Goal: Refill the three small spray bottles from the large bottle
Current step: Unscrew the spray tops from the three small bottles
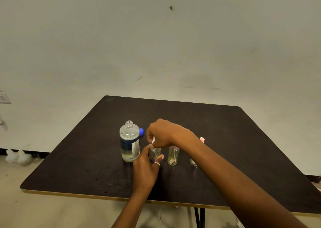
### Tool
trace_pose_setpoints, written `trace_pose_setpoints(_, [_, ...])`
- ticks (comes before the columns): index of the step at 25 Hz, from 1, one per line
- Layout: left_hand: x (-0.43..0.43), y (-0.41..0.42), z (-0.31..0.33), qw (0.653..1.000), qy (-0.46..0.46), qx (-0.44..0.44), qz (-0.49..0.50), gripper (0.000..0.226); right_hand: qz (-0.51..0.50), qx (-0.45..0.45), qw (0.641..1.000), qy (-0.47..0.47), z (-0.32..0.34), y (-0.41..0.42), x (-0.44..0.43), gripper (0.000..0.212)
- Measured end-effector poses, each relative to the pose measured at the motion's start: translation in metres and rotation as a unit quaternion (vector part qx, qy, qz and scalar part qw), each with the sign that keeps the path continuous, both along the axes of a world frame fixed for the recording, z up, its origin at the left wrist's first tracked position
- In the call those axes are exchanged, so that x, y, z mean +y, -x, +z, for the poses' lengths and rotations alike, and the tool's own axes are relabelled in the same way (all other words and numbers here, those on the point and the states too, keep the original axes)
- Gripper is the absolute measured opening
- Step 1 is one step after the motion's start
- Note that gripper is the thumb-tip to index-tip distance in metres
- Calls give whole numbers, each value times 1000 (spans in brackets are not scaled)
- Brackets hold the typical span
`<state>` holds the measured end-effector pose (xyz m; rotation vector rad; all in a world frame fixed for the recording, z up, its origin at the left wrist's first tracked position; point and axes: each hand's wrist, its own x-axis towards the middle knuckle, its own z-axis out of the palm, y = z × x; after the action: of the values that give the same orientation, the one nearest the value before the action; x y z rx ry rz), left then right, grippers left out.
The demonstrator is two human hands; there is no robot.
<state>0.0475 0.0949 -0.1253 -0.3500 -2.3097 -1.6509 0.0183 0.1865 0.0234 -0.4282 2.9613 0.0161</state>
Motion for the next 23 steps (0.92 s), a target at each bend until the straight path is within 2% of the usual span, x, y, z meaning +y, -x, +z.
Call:
trace_pose_setpoints(3, [0,0,0,1000,1,-1,0,39,12,-28,1000,3,3,1,2,19])
trace_pose_setpoints(8, [0,1,0,1000,12,0,12,27,-34,32,999,-16,0,1,1,28])
trace_pose_setpoints(11, [0,1,-1,1000,9,4,9,28,-40,31,999,-15,2,1,1,39])
trace_pose_setpoints(15, [0,2,-2,1000,4,1,4,34,-5,-9,1000,-14,6,1,0,8])
trace_pose_setpoints(18, [0,3,-2,1000,8,2,8,33,19,-26,999,3,6,2,2,16])
trace_pose_setpoints(21, [1,3,-3,1000,3,-1,10,31,1,-1,1000,-10,5,3,2,18])
trace_pose_setpoints(23, [1,2,-1,1000,2,1,10,32,-23,36,999,-13,5,5,2,36])
